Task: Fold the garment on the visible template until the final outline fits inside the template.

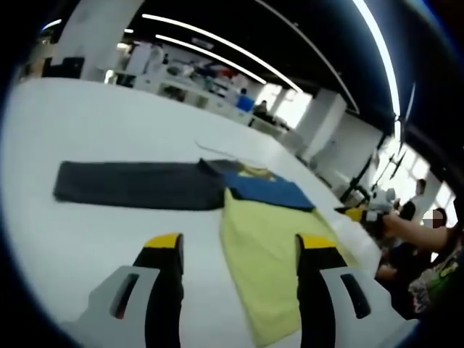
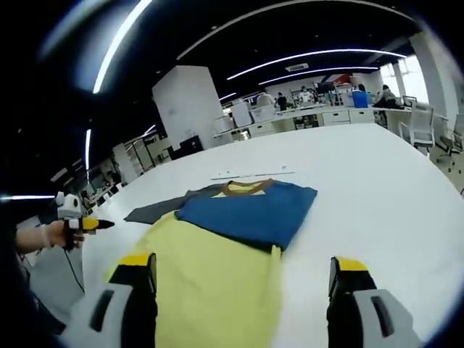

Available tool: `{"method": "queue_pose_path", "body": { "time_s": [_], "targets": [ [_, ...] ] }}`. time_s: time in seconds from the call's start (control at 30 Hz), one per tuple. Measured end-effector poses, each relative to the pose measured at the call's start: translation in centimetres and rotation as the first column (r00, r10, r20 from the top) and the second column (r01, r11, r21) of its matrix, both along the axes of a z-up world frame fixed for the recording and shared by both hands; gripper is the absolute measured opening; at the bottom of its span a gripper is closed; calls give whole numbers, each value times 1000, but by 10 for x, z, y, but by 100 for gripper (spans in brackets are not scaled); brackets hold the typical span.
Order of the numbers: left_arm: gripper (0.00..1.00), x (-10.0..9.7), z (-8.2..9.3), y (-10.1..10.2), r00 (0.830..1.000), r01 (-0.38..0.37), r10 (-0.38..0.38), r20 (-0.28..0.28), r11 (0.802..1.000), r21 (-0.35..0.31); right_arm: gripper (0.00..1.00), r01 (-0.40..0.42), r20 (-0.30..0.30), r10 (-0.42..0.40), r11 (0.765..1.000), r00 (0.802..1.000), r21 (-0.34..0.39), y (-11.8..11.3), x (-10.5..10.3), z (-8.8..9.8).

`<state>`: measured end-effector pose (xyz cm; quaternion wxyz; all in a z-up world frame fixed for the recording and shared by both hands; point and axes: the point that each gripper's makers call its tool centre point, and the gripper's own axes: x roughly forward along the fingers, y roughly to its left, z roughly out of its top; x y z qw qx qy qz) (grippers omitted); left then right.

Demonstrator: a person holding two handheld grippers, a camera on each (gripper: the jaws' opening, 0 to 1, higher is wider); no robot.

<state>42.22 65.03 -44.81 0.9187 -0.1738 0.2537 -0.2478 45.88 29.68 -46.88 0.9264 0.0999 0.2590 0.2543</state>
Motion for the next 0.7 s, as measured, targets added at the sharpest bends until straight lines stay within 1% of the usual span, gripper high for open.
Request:
{"method": "queue_pose_path", "body": {
  "time_s": [0.2, 0.43, 0.5, 0.53, 0.57, 0.6, 0.67, 0.7],
  "targets": [
    [59, 2, 0, 4, 1000, -10, 10, 1, 1000, 1, 100, -2, -5, 2, 1000, 1000, 7, 2, 0, 0],
    [58, 4, -4, 19, 999, -41, 41, -6, 999, 3, 99, 11, -20, -11, 999, 1000, 34, 2, 0, -4],
    [57, 6, -4, 30, 997, -71, 71, 0, 997, 8, 99, 9, -20, -9, 999, 1000, 33, 2, 0, -4],
    [56, 12, -3, 43, 993, -119, 119, 18, 993, 12, 99, 10, -21, -10, 1000, 1000, 29, 1, 0, -4],
    [55, 15, -4, 52, 989, -146, 145, 19, 989, 20, 99, 10, -21, -10, 999, 1000, 30, 1, 0, -4],
    [57, 19, -6, 63, 985, -172, 172, 10, 985, 21, 98, 10, -23, -10, 999, 1000, 37, 0, -1, -5],
    [59, 26, -8, 81, 978, -208, 207, 15, 977, 37, 98, 6, -33, -4, 999, 999, 48, 0, -3, -6],
    [60, 27, -8, 84, 977, -213, 213, 14, 976, 42, 98, 9, -29, -7, 999, 1000, 53, -1, -3, -7]
  ]
}}
